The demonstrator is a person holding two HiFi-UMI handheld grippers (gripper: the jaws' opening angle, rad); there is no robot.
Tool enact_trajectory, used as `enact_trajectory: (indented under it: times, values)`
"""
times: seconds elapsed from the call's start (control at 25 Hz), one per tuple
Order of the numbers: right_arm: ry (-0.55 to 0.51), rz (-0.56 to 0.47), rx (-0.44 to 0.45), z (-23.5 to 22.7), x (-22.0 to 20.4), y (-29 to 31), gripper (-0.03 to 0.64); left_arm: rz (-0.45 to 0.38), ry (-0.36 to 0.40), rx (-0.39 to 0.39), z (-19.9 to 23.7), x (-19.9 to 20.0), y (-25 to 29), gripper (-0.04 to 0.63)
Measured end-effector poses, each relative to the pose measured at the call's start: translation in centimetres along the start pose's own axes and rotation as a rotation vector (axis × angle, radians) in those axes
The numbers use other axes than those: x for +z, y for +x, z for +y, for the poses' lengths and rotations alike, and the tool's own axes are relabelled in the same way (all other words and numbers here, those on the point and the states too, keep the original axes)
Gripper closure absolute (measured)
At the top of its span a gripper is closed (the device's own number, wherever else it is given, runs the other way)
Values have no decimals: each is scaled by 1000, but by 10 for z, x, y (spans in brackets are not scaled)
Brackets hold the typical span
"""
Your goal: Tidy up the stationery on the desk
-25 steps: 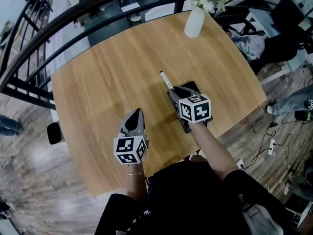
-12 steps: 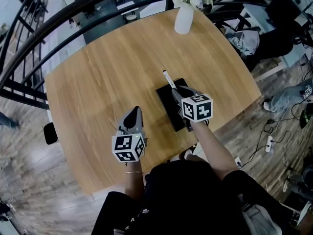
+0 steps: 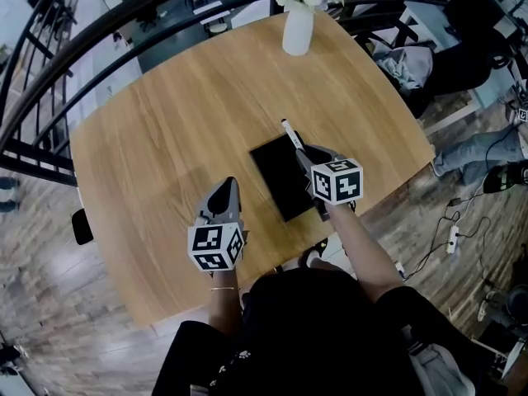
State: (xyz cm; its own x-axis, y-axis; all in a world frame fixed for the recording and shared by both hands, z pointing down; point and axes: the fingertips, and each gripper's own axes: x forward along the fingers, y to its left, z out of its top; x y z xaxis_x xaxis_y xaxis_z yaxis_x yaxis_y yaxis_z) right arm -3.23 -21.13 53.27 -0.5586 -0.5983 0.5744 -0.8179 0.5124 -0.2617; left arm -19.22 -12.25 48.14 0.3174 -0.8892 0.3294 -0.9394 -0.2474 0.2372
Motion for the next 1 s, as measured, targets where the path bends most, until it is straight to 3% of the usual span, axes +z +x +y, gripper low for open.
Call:
enact_trajectory:
  times: [1.0]
  values:
    - [-1,100,-28,-67,-40,-9,537,14,-16,31,-34,-9,27,601]
